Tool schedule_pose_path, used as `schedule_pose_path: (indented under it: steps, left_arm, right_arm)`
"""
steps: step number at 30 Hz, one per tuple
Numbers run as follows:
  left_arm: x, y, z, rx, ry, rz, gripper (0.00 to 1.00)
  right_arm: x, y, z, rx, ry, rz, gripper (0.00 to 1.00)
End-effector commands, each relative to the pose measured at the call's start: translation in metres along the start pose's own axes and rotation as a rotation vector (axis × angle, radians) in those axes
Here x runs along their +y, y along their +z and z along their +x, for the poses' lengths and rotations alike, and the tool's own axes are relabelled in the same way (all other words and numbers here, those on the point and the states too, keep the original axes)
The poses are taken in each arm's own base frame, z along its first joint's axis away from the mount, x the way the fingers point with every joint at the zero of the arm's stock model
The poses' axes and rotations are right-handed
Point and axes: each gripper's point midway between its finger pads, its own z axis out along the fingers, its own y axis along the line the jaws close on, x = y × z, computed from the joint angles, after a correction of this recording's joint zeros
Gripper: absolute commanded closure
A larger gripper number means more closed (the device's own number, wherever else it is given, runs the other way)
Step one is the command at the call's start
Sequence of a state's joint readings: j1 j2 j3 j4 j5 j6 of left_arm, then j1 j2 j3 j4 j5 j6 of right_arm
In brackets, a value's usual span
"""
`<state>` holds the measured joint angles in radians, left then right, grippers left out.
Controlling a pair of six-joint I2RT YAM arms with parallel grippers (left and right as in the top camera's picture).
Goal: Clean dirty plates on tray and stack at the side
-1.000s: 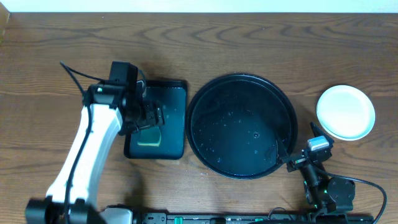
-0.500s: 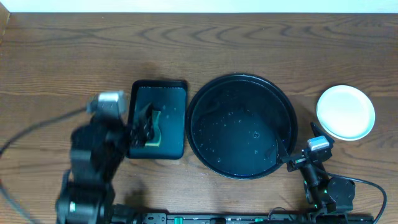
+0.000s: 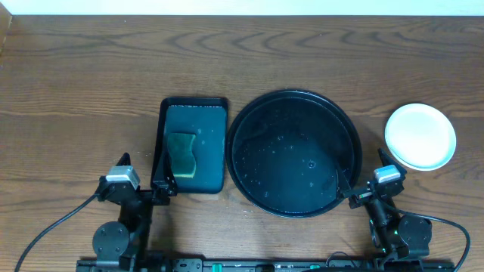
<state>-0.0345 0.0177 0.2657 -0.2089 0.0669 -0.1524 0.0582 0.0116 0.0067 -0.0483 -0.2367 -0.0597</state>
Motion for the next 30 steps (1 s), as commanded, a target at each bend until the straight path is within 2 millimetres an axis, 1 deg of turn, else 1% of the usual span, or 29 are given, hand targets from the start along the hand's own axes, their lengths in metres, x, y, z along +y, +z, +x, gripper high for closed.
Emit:
schedule_pose_path:
  steps: [1,3,5,8,9,10,18,22,30]
  left_arm:
    - [0.009,0.007,0.010,-0.027,0.009,-0.035,0.16]
    - [0.011,0.011,0.014,-0.040,0.010,-0.033,0.16]
    - [0.013,0.016,0.025,-0.049,0.010,-0.031,0.16]
    - [0.018,0.024,0.046,-0.048,0.009,-0.030,0.16]
    - [0.020,0.025,0.055,-0.018,0.009,-0.036,0.16]
    - [0.021,0.025,0.060,-0.001,0.009,-0.039,0.16]
    - [0.022,0.025,0.068,0.033,0.010,-0.046,0.16]
    - [0.026,0.023,0.083,0.094,0.010,-0.059,0.16]
    - [0.026,0.024,0.084,0.098,0.010,-0.060,0.16]
  right_arm:
    - [-0.002,0.000,0.000,-0.001,-0.009,0.008,0.01]
    - [-0.002,0.000,0.000,-0.001,-0.009,0.008,0.01]
    - [-0.002,0.000,0.000,-0.001,-0.009,0.007,0.01]
    - [-0.002,0.000,0.000,-0.001,-0.009,0.007,0.01]
    - [-0.002,0.000,0.000,-0.001,-0.009,0.007,0.01]
    - [-0.002,0.000,0.000,-0.001,-0.009,0.007,0.01]
    - [-0.002,0.000,0.000,-0.001,-0.009,0.008,0.01]
    - [-0.002,0.000,0.000,-0.001,-0.009,0.007,0.01]
    - [-0.002,0.000,0.000,-0.001,-0.009,0.007,0.01]
